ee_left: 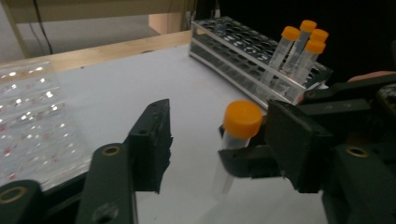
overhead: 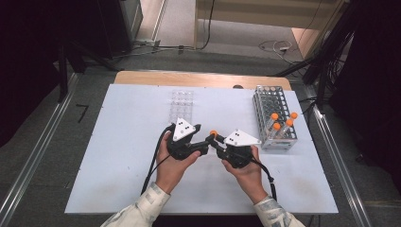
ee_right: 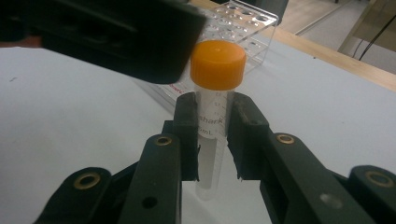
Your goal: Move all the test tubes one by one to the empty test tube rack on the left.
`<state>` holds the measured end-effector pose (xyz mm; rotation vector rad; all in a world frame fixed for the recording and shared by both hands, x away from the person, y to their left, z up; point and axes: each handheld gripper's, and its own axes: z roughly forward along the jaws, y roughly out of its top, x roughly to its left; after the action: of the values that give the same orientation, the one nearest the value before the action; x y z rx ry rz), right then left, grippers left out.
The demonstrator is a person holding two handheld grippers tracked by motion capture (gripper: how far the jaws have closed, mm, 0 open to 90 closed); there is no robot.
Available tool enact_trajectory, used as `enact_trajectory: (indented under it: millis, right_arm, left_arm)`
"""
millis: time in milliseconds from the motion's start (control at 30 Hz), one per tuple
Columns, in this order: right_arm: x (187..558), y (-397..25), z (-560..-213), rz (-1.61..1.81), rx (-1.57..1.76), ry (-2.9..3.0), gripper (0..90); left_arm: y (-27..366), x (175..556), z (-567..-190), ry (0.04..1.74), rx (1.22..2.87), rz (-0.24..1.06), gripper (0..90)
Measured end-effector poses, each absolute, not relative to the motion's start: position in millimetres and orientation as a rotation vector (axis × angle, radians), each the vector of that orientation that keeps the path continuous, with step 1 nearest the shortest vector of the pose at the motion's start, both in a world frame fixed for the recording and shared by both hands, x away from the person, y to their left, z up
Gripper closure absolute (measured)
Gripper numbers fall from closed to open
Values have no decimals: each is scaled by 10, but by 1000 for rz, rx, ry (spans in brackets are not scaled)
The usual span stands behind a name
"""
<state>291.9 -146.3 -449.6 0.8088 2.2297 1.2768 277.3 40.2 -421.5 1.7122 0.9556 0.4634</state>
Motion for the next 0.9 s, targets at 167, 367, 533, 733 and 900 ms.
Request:
enact_trajectory:
  millis: [167,367,533,733,900]
  right_arm:
    - [2910,-1464,-4486,1302,805,2226,721]
    - [2900,-1463,-4477,1327,809,2229,721]
    - [2898,-1463,-4477,1331,819,2229,721]
    - [2905,-1476,-4470,1346,826,2226,721]
    - [2907,-1477,-4474,1348,839,2224,720]
  left_arm:
    - [315,2788,-4229,927,1736,449,548]
    - [306,2807,-4250,926,1743,468,611]
    - [296,2800,-4257,914,1745,471,672]
    - [284,2804,-4285,915,1749,463,689]
    - [281,2804,-4285,905,1752,479,703]
